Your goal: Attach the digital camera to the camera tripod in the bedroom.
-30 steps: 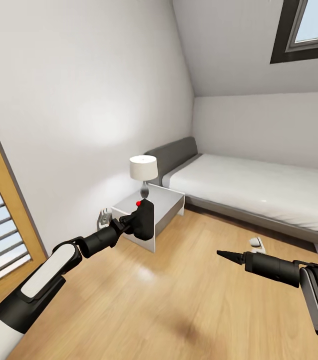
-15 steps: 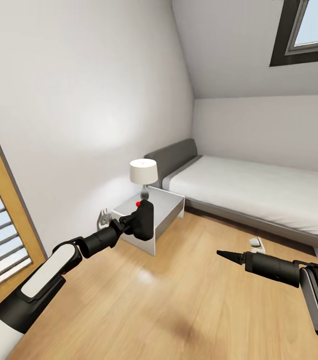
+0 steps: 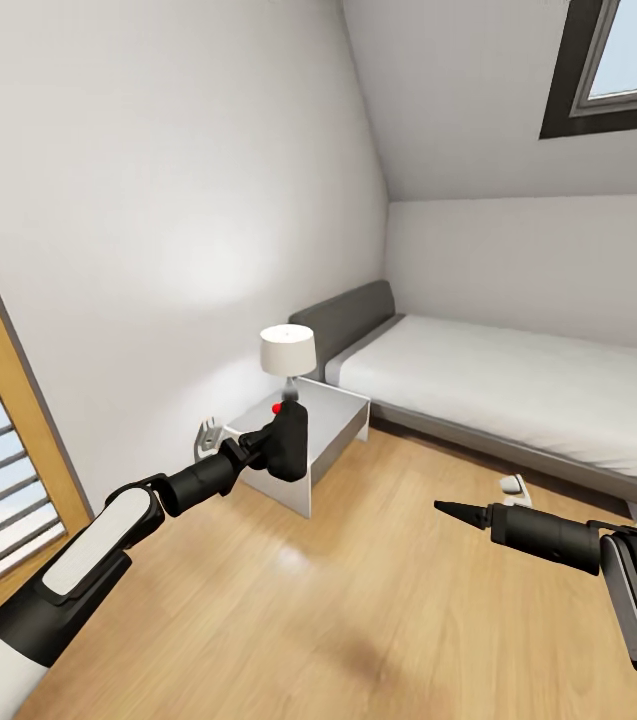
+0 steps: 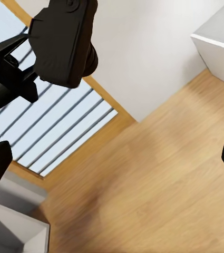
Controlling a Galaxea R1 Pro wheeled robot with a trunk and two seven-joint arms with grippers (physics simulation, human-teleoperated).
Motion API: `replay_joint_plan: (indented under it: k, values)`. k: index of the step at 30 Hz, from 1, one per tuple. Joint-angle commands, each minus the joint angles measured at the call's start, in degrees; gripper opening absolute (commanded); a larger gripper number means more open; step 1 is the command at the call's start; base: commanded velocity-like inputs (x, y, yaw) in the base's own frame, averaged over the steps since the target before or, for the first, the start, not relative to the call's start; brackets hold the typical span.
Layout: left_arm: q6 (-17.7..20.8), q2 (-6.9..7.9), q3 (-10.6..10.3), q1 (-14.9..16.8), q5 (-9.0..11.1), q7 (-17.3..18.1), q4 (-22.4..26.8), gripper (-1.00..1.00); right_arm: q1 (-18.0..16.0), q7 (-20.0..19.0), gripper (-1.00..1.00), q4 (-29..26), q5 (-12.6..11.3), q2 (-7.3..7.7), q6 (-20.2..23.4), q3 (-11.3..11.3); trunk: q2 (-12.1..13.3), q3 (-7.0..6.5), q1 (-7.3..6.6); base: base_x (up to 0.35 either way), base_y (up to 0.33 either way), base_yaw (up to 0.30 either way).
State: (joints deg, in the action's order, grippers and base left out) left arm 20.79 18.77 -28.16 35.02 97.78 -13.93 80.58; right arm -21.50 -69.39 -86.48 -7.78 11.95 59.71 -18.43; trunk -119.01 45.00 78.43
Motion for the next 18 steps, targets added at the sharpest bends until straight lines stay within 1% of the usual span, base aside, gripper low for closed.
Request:
replay_joint_plan:
  k: [1, 13, 18]
  values:
    - [-0.01, 0.04, -0.05, 0.05, 0.48, -0.66, 0.10, -1.00, -0.04, -0.13, 1.00, 0.00, -0.04, 0.01, 0.29, -0.03, 0.39, -0.12, -0.23, 0.000, 0.000, 0.000]
    - [-0.04, 0.04, -0.05, 0.05, 0.40, -0.66, 0.10, -1.00, -0.04, -0.21, 1.00, 0.00, -0.04, 0.01, 0.29, -0.03, 5.20, -2.28, -2.87, 0.000, 0.000, 0.000]
    - [-0.09, -0.02, -0.05, 0.05, 0.35, -1.19, 0.11, -1.00, -0.04, -0.18, 1.00, 0.00, -0.04, 0.01, 0.29, -0.03, 7.21, -3.18, -3.97, 0.000, 0.000, 0.000]
